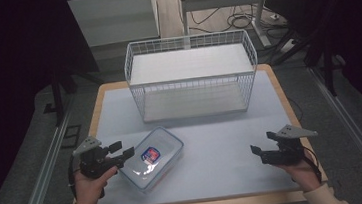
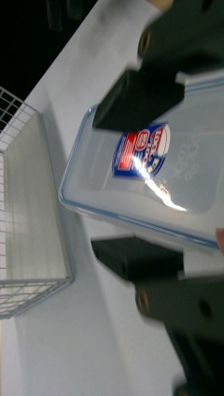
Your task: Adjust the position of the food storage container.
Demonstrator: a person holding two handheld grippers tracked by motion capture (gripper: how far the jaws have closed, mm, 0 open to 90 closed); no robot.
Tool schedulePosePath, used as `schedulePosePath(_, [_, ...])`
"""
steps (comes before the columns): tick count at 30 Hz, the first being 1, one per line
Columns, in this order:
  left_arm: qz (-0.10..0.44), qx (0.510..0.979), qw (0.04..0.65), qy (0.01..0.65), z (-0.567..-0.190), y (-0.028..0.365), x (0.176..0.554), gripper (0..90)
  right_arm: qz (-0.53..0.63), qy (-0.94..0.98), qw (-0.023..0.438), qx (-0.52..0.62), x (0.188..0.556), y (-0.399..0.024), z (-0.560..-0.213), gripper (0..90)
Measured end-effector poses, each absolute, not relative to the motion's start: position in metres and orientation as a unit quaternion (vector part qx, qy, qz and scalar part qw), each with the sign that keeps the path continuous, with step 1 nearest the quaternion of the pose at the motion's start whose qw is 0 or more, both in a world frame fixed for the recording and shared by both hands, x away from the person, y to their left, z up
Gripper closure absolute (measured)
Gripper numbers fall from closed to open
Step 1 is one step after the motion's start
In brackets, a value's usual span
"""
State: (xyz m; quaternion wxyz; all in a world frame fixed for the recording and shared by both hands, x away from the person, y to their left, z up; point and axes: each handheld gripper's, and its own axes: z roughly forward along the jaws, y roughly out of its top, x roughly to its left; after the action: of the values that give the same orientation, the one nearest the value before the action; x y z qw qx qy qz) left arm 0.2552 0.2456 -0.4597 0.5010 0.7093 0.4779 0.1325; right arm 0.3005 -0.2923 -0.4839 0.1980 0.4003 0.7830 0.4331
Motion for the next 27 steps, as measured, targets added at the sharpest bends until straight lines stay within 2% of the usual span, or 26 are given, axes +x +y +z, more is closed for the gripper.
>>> schedulePosePath(3, [0.127, 0.717, 0.502, 0.467, -0.458, 0.244, 0.251, 66.4, 0.428, 0.788, 0.200, 0.395, 0.303, -0.288, -0.486, 18.1])
schedulePosePath(6, [0.116, 0.723, 0.500, 0.463, -0.457, 0.241, 0.249, 79.6, 0.424, 0.789, 0.196, 0.398, 0.304, -0.287, -0.488, 17.7])
schedulePosePath(9, [0.106, 0.732, 0.497, 0.453, -0.454, 0.233, 0.246, 88.3, 0.423, 0.790, 0.199, 0.397, 0.304, -0.287, -0.488, 17.7])
schedulePosePath(27, [0.064, 0.777, 0.475, 0.408, -0.463, 0.190, 0.212, 90.0, 0.404, 0.792, 0.208, 0.409, 0.303, -0.286, -0.493, 16.7])
